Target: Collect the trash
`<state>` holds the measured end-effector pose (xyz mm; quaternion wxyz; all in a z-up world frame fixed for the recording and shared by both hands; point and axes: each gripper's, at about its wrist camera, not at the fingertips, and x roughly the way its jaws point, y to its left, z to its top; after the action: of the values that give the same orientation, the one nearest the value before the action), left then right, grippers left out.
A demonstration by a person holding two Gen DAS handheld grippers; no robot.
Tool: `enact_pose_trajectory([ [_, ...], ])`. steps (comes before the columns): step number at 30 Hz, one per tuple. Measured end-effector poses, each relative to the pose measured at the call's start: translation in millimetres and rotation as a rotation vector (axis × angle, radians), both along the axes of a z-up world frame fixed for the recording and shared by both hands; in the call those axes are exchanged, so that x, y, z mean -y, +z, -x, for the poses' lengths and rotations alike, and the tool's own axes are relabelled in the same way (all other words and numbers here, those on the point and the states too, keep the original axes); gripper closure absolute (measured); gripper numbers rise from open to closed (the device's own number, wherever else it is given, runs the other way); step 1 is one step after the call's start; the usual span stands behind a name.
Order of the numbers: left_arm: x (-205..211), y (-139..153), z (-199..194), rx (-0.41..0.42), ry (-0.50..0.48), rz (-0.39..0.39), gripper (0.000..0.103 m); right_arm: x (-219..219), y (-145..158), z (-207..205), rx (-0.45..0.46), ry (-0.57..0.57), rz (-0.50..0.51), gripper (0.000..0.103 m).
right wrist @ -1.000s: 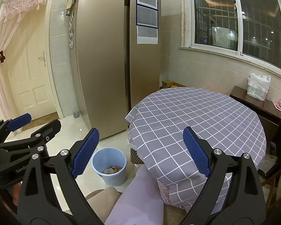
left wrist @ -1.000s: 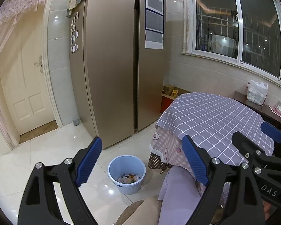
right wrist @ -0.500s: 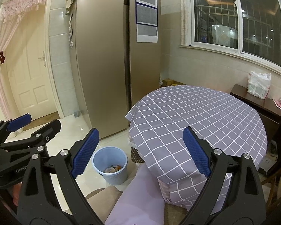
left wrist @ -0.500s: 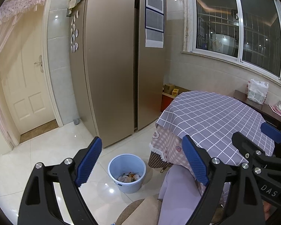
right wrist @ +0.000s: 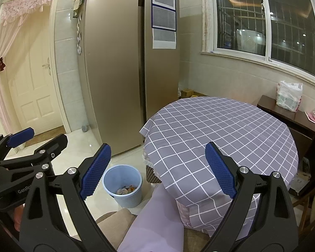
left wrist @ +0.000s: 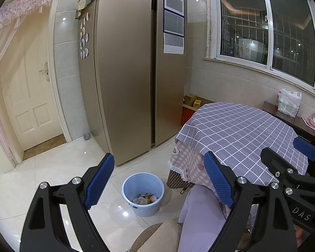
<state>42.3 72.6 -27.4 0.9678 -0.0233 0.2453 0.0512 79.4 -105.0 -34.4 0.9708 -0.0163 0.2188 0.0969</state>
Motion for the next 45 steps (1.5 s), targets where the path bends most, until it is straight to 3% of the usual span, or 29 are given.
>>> enact_pose_trajectory([
  [45,1.6,-0.4,-2.8,-0.009,0.020,-0.014,0.017,1.0,-2.0,-1.5,-0.003,-0.006,0.015,0.013],
])
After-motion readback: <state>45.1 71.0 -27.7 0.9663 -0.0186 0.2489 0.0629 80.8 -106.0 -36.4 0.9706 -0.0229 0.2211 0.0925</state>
